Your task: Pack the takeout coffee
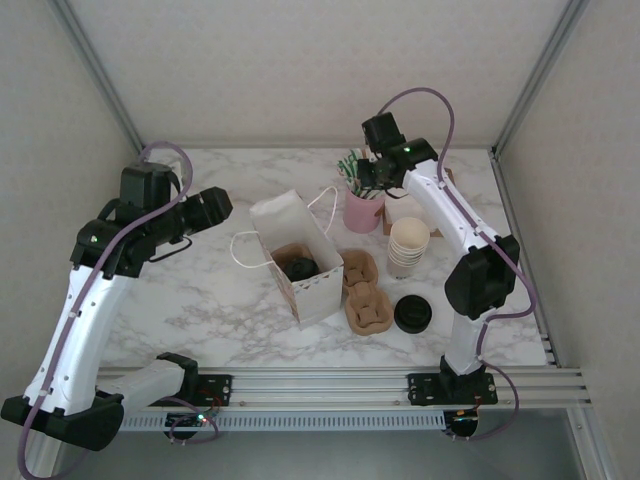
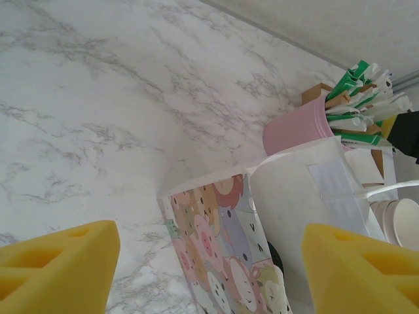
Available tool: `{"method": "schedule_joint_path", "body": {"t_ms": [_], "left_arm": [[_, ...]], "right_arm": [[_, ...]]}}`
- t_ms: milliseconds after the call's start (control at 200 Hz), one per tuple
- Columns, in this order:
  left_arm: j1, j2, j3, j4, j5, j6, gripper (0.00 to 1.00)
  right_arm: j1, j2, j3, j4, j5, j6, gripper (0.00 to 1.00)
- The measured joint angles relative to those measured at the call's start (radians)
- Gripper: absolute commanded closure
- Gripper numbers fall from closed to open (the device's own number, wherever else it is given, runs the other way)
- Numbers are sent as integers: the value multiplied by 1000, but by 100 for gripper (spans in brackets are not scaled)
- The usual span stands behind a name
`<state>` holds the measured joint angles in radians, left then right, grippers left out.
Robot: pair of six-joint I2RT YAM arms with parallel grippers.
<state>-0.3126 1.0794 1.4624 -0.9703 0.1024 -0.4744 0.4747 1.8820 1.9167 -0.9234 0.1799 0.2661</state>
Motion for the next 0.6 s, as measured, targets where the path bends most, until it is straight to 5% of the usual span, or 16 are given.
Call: {"method": "schedule_joint_path", "body": {"t_ms": [360,601], "left_arm": [[0,0,-3,0,-1,0,27],[0,0,-6,1,-5,0,27]], "right_arm": [[10,-26,105,-37,34,-17,100],[52,-211,174,-85,32,-39,100]]}}
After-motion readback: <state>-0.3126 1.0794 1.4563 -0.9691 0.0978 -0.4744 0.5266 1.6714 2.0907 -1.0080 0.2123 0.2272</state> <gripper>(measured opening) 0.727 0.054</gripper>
